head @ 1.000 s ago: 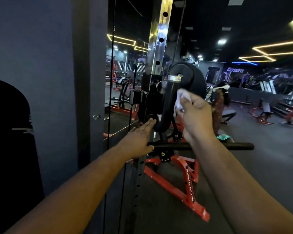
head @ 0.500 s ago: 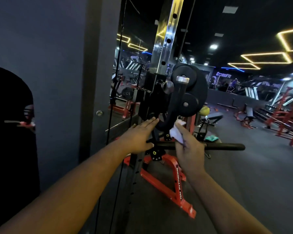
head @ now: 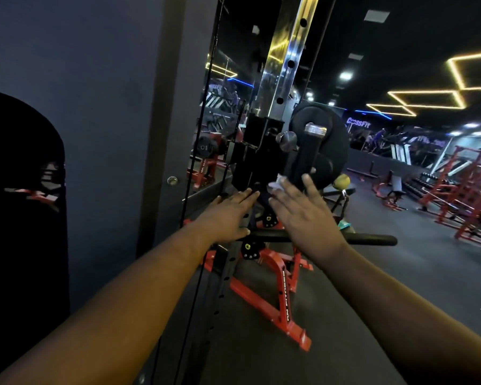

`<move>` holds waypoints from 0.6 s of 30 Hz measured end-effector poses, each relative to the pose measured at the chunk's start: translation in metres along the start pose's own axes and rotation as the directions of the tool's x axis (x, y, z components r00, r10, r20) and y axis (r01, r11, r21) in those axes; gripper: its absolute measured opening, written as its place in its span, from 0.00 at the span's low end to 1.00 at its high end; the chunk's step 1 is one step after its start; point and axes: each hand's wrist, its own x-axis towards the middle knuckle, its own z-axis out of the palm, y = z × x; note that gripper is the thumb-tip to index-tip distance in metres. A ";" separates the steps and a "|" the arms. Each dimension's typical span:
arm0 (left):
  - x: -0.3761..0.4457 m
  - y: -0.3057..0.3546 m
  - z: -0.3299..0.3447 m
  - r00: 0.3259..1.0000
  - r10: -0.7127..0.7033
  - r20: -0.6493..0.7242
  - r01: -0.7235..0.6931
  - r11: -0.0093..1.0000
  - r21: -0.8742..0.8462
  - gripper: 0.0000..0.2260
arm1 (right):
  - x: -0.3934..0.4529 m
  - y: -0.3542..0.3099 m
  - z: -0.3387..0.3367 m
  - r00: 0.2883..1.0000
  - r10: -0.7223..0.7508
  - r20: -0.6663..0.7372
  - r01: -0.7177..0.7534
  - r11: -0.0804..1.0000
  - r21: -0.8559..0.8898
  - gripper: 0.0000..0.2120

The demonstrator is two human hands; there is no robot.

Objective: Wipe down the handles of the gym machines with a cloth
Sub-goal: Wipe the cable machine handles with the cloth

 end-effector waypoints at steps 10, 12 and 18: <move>0.005 -0.013 0.000 0.997 -0.072 -0.003 0.072 0.994 -0.086 0.46 | 0.063 -0.030 -0.007 0.907 0.061 0.416 0.046 0.969 -0.241 0.22; 0.006 -0.013 0.002 0.999 -0.051 -0.006 0.050 0.995 -0.082 0.47 | 0.057 -0.032 -0.003 0.887 0.013 0.461 0.099 0.971 -0.217 0.19; 0.003 -0.001 0.003 0.999 0.043 -0.027 -0.044 0.997 -0.058 0.45 | 0.028 -0.003 -0.014 0.913 -0.223 0.341 0.272 0.957 -0.103 0.15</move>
